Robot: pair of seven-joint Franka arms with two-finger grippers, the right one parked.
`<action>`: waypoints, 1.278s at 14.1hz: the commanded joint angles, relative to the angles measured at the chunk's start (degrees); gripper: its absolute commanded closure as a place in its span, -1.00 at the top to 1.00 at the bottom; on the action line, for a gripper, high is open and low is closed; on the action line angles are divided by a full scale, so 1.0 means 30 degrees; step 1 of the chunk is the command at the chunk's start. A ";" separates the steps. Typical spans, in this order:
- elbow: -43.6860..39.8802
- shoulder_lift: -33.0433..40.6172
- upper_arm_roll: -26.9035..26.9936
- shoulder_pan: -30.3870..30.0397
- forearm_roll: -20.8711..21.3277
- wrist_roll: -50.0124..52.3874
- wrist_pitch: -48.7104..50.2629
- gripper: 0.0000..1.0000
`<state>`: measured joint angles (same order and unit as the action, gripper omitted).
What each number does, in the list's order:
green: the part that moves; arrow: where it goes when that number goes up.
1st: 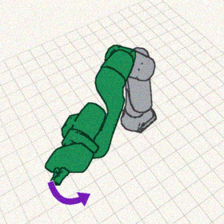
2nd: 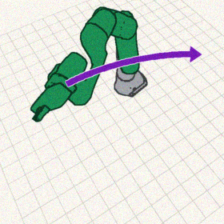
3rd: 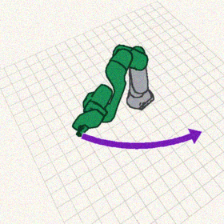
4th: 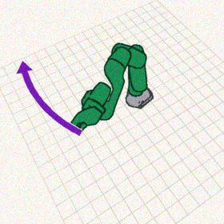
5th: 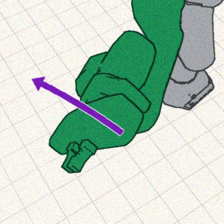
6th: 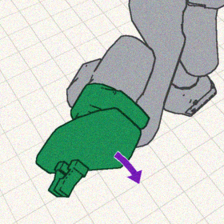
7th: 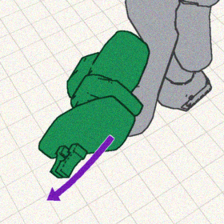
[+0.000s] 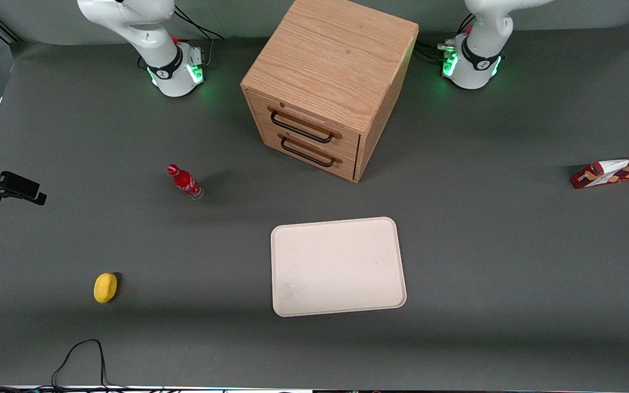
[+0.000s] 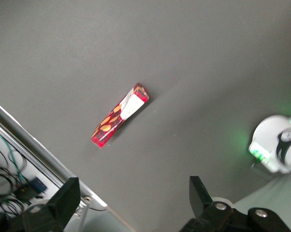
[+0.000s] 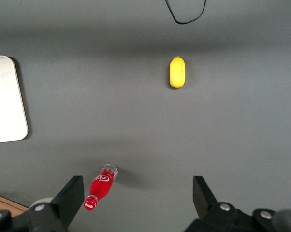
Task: Place red cookie box on tray
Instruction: 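Lower the open left gripper over the cookie box's end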
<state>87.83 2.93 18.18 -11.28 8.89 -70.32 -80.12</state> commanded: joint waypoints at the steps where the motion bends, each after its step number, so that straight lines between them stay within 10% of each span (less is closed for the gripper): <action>1: -0.0128 -0.0010 -0.0084 -0.0982 0.0171 -0.3328 -0.0098 1.00; 18: 1.1033 -0.4487 0.0004 -0.3855 -0.1436 -1.3463 -1.5880 1.00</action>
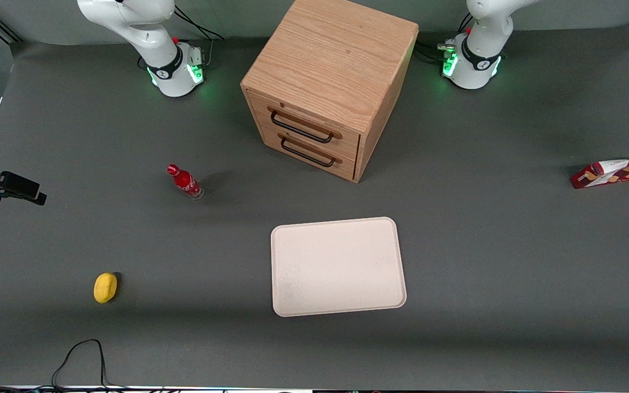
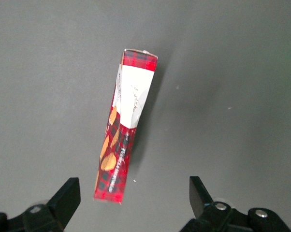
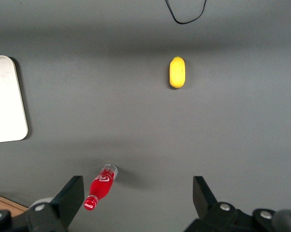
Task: Place red cookie box on tray
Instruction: 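Lower the open left gripper over the cookie box's end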
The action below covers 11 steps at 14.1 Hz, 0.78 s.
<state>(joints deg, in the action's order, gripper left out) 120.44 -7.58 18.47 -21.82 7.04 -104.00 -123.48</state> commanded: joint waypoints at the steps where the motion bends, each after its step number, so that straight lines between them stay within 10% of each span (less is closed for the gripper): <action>1: 0.0397 -0.1424 -0.0091 -0.0606 -0.1142 -0.3118 -0.2076 1.00; 11: 0.0575 -0.3917 -0.0266 -0.0843 -0.2697 -0.5060 -0.3926 1.00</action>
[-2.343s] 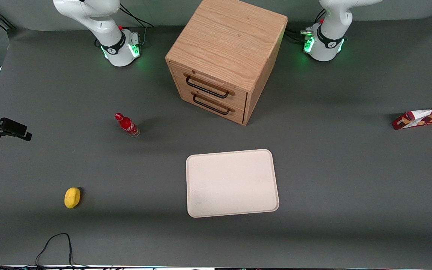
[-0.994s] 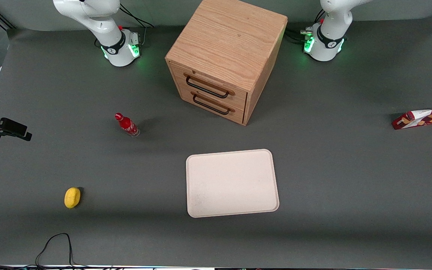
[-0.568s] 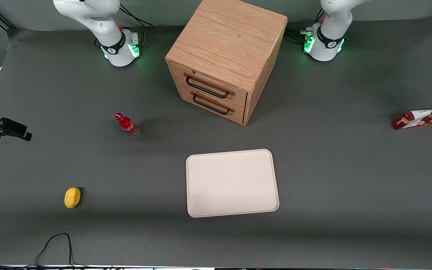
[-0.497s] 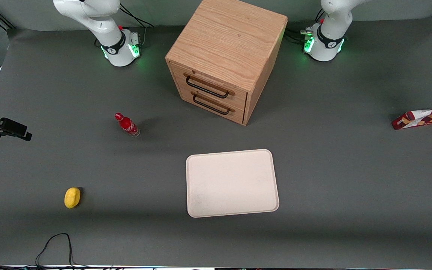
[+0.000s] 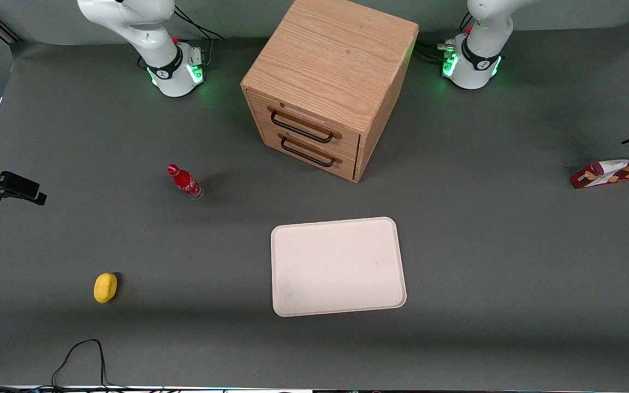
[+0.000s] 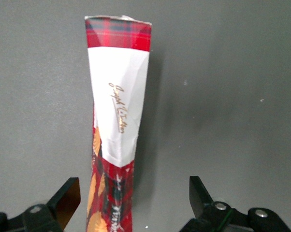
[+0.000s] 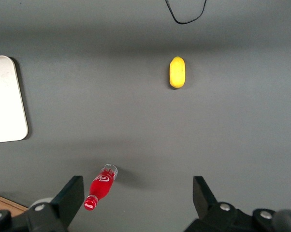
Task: Place red cookie box on tray
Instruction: 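Close the left gripper on the cookie box and lift it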
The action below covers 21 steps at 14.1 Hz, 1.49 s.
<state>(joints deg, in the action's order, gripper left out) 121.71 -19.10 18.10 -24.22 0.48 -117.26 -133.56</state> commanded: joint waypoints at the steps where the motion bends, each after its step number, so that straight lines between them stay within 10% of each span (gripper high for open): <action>1: 0.0152 -0.0340 -0.0145 -0.0014 -0.0599 -0.0638 -0.0771 1.00; 3: 0.0152 -0.0401 -0.0145 0.0132 -0.0775 -0.0668 -0.1124 0.93; 4: 0.0152 -0.0401 -0.0145 0.0162 -0.0804 -0.0668 -0.1154 0.59; 5: 0.0123 -0.0401 -0.0290 0.0162 -0.0805 -0.0842 -0.1154 -0.49; 6: 0.0123 -0.0401 -0.0523 0.0133 -0.0805 -0.1163 -0.1241 -0.99; 21: -0.1305 0.2555 -0.0584 0.1564 -0.0689 -0.0496 0.3141 -1.00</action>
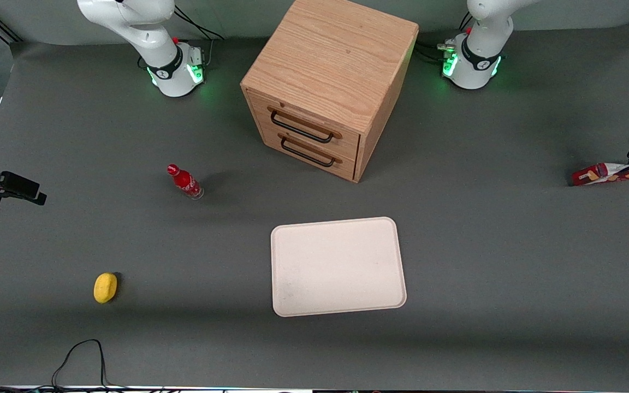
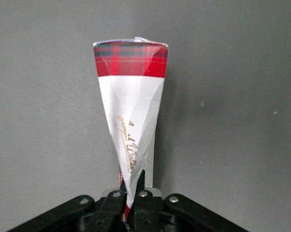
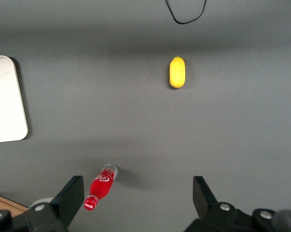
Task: Place red cookie box on tray
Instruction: 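Close the left gripper on the cookie box and lift it, then carry the held cookie box over to the white tray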
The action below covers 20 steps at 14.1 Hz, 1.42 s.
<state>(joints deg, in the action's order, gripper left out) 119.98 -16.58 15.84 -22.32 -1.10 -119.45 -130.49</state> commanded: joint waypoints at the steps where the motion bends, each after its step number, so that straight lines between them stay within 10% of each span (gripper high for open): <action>1: -0.1925 0.1716 0.0199 0.1544 0.0070 0.0875 0.3813 -1.00; 13: -1.1427 0.1511 -0.0531 0.9543 0.0778 1.6976 1.6983 -1.00; 20: -1.6369 -0.2316 -0.6589 1.0193 -0.0191 3.1885 1.6634 -1.00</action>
<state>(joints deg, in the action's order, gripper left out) 79.84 -16.94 -0.56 8.30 -0.86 -35.06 -81.86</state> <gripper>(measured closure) 0.969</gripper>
